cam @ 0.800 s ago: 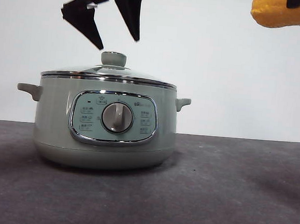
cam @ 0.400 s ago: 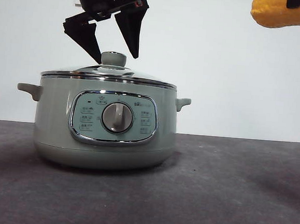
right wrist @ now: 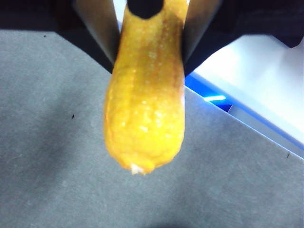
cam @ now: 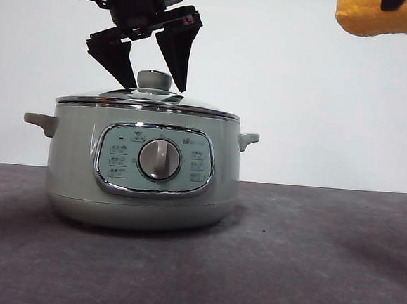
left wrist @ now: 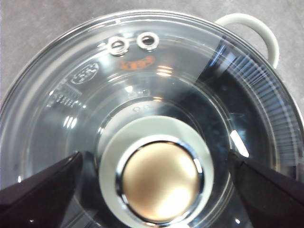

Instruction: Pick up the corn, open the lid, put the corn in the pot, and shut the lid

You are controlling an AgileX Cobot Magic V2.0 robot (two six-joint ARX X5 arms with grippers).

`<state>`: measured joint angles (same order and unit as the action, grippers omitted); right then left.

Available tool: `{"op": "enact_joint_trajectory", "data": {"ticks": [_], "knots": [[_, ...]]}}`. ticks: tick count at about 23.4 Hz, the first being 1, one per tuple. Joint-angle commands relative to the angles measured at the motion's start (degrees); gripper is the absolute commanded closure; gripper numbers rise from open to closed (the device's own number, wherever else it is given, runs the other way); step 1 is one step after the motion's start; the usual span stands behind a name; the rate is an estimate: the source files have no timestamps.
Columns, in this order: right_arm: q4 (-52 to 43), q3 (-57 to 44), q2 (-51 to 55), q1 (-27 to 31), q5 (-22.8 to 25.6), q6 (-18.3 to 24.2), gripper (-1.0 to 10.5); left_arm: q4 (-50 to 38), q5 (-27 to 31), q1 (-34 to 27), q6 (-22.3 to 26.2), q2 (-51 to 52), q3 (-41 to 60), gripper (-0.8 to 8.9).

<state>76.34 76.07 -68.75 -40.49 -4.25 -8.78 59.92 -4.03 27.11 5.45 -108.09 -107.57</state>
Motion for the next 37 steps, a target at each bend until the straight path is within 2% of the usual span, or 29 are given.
{"op": "enact_joint_trajectory", "data": {"ticks": [1,9,18,22,29,33,37], "knots": [[-0.3,-0.1,0.0,0.0,0.2,-0.4,9.6,0.0,-0.2,0.4,0.4,-0.6,0.2,6.11],[-2.3,-0.1,0.0,0.0,0.2,-0.5,9.6,0.5,-0.2,0.7,0.4,-0.5,0.2,8.26],[-3.1,-0.1,0.0,0.0,0.4,-0.7,9.6,0.5,0.2,0.7,1.1,-0.3,0.2,8.23],[-3.8,-0.1,0.0,0.0,2.5,-2.0,9.6,0.4,1.2,0.7,1.9,1.3,0.2,8.23],[-11.0,-0.1,-0.6,0.0,4.3,-4.1,9.6,0.7,1.3,0.0,2.3,7.0,0.2,8.23],[-16.6,1.7,-5.9,0.0,1.3,-4.5,9.6,2.4,1.3,-2.1,2.5,13.3,0.2,8.23],[-19.9,8.6,-16.4,0.0,-1.4,-4.0,9.6,6.4,1.3,-6.2,2.5,19.5,0.2,8.23]]}}
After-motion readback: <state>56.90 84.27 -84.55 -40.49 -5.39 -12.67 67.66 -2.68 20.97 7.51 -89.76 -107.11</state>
